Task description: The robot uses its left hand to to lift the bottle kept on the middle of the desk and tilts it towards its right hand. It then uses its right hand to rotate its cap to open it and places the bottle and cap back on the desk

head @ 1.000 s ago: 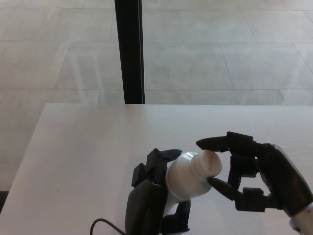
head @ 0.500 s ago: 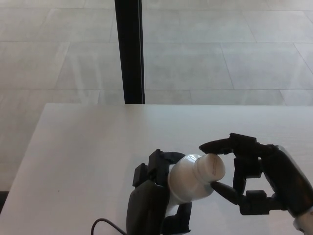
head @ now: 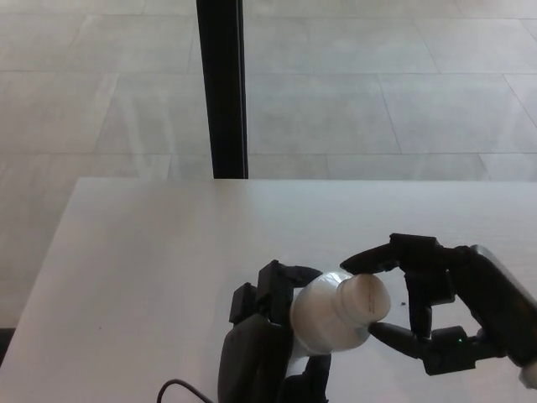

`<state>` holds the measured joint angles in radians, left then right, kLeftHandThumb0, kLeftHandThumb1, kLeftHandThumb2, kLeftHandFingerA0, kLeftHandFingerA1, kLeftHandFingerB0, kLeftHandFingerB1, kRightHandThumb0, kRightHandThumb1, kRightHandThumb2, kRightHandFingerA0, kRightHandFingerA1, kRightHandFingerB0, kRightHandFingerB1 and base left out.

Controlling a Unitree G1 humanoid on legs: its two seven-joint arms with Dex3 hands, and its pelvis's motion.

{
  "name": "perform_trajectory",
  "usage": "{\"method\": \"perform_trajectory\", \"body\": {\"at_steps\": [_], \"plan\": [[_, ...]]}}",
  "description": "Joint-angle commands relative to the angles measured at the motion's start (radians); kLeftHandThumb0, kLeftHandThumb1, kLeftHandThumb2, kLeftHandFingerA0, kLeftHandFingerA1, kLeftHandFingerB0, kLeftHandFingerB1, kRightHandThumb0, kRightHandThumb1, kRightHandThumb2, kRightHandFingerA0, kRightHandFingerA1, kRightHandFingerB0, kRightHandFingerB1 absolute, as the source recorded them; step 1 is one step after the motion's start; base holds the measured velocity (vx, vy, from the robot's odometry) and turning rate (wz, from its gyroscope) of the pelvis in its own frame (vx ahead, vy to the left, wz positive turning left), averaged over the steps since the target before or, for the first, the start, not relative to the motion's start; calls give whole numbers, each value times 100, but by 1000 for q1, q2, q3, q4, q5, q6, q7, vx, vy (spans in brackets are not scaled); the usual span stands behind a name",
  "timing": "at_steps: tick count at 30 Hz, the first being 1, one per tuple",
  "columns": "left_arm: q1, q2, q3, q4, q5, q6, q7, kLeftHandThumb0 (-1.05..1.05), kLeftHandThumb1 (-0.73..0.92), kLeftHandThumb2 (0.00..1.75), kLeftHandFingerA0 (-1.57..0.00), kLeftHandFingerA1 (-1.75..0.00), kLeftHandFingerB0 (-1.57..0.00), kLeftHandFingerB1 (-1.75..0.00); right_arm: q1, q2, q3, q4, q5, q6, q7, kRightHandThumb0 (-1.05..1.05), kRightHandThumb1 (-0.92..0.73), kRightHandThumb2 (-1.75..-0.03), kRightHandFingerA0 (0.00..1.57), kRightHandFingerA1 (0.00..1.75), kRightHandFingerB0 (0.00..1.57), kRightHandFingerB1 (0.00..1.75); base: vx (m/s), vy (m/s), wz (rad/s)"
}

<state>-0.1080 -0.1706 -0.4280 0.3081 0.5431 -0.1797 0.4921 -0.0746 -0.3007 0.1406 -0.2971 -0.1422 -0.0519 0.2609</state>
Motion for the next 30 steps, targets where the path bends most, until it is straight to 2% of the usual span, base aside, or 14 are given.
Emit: {"method": "perform_trajectory", "body": {"at_steps": [1, 3, 4, 5, 12, 13, 16, 17, 18, 21, 26, 27, 28, 30], "plan": [[27, -2, 10, 17, -9, 29, -3, 3, 73, 106, -92, -175, -77, -159, -7, -33, 27, -2, -3, -4, 59, -38, -59, -72, 93, 161, 96, 70, 0, 0, 0], [24, 3, 9, 21, 5, 27, 9, -11, 72, 104, -122, -151, -103, -133, -16, -42, 36, 9, -3, -18, 67, -38, -59, -71, 95, 165, 94, 69, 0, 0, 0], [24, 3, 9, 21, 5, 26, 10, -11, 72, 104, -122, -151, -103, -133, -17, -44, 37, 9, -3, -18, 66, -38, -59, -71, 95, 165, 94, 69, 0, 0, 0], [26, 3, 10, 18, 3, 26, 7, -9, 80, 91, -93, -175, -77, -159, -19, -47, 40, 4, -11, -12, 65, -39, -59, -70, 96, 167, 94, 69, 0, 0, 0], [14, 10, 7, 47, 18, -9, 38, -26, 90, 77, -98, -175, -85, -150, -31, -61, 62, 3, -41, -34, 59, -35, -57, -73, 97, 171, 92, 68, 0, 0, 0], [11, 15, 6, 54, 17, -23, 41, -23, 85, 82, -98, -175, -83, -162, -36, -68, 69, 0, -60, -38, 55, -42, -45, -96, 124, 136, 84, 78, 0, 0, 0], [17, 14, 6, 46, 15, -14, 32, -12, 81, 92, -96, -175, -82, -163, -48, -80, 71, 7, -67, -67, 49, -42, -45, -96, 125, 137, 84, 78, 0, 0, 0], [18, 14, 6, 46, 15, -16, 35, -16, 72, 107, -123, -149, -105, -133, -52, -80, 71, 7, -79, -74, 38, -41, -45, -97, 125, 135, 85, 79, 0, 0, 0], [19, 14, 6, 45, 14, -20, 36, -1, 75, 105, -98, -175, -80, -163, -55, -82, 70, 2, -80, -65, 40, -40, -60, -74, 99, 170, 92, 72, 0, 0, 0], [26, 1, 10, 32, -3, 1, 18, 20, 59, 140, -113, -175, -94, -149, -75, -92, 65, -13, -106, -57, 39, -40, -61, -79, 100, 172, 90, 73, 0, 0, 0], [30, 1, 6, 21, 0, 25, -2, 8, 64, 120, -91, -175, -79, -158, -116, -109, 69, -10, -113, -87, 54, -40, -60, -80, 100, 169, 91, 74, 0, 0, 0], [31, 2, 5, 21, 4, 26, -1, 15, 63, 118, -116, -144, -100, -128, -125, -112, 73, -7, -121, -99, 53, -40, -58, -83, 101, 169, 91, 74, 0, 0, 0], [31, 3, 5, 19, 3, 28, -4, 9, 67, 112, -90, -175, -80, -149, -130, -115, 76, -8, -128, -101, 54, -41, -57, -82, 102, 169, 92, 75, 0, 0, 0], [30, 8, 1, 28, 8, 10, 5, 15, 63, 118, -118, -145, -103, -130, -148, -126, 84, -7, -133, -122, 65, -42, -56, -82, 104, 167, 91, 75, 0, 0, 0]]}}
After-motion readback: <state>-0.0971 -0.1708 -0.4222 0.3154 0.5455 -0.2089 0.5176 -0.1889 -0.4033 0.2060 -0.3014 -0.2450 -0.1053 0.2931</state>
